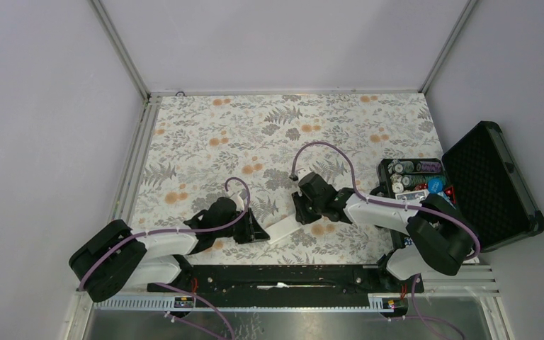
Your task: Load the batteries into the remote control
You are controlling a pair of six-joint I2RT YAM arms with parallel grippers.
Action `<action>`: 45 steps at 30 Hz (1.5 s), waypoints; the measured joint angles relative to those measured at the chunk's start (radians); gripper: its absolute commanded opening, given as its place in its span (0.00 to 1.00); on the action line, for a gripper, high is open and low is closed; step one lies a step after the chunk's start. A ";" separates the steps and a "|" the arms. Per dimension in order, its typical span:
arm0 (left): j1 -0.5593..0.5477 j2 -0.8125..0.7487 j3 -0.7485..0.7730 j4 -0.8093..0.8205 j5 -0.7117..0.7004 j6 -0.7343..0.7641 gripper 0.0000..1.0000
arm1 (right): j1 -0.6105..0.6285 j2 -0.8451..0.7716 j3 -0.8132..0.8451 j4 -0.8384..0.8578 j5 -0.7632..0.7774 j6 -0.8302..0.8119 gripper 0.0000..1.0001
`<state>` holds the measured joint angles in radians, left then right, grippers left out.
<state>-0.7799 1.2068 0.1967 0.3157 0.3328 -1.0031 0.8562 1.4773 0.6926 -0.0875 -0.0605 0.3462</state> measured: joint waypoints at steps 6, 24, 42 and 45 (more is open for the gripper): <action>0.001 0.000 0.000 -0.001 0.006 0.000 0.17 | 0.024 0.002 0.014 -0.017 0.048 0.000 0.32; 0.002 -0.095 0.031 -0.131 -0.093 0.085 0.47 | 0.102 -0.209 -0.010 -0.173 0.131 -0.051 0.77; 0.006 -0.522 0.060 -0.430 -0.196 0.117 0.65 | 0.104 -0.090 0.060 -0.108 0.055 -0.233 1.00; 0.006 -0.578 0.059 -0.458 -0.195 0.117 0.65 | 0.104 -0.039 0.108 -0.095 0.026 -0.249 1.00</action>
<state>-0.7734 0.6285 0.2558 -0.1425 0.1375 -0.8860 0.9604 1.4387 0.8005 -0.1829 -0.0345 0.0975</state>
